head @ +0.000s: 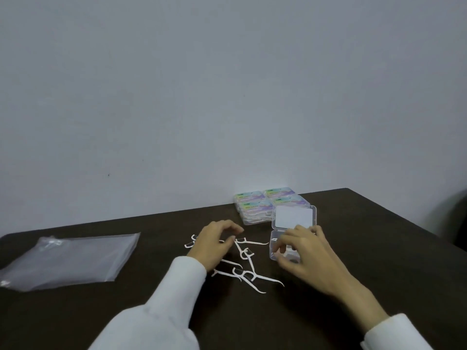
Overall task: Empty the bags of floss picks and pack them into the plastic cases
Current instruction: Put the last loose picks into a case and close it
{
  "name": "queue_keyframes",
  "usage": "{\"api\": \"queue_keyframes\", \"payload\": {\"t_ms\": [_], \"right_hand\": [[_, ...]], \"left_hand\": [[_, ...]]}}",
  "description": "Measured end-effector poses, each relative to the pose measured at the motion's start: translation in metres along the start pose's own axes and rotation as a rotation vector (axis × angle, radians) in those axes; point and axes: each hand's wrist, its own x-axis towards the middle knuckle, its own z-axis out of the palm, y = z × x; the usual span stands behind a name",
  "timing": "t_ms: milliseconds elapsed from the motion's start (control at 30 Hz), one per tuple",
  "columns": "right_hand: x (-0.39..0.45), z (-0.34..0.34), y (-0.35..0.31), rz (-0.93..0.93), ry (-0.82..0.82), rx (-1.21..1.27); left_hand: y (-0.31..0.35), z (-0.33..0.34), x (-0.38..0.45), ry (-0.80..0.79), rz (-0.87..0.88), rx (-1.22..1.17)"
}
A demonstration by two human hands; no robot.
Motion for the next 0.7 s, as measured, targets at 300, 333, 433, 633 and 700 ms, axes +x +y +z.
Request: {"api": "queue_keyframes", "payload": {"t_ms": [300, 333, 433, 633, 700], "right_hand": [[0.004, 0.018, -0.036, -0.068, -0.246, -0.243], [0.007, 0.02, -0.038, -0.059, -0.271, -0.278], [0.017, 0.031, -0.045, -0.011, -0.344, -0.337], [0.022, 0.031, -0.049, -0.049, -0.287, -0.287], [0.022, 0.028, -0.049, -0.06, -0.302, -0.184]], "left_hand": [[-0.051, -0.03, -0.03, -0.105, -0.18, 0.228], [-0.052, -0.031, -0.031, -0.132, -0.203, 0.233], [-0.052, -0.03, -0.032, -0.169, -0.21, 0.257], [-0.053, -0.035, -0.028, -0.132, -0.131, 0.451], [-0.053, -0.038, -0.028, -0.11, -0.106, 0.51]]}}
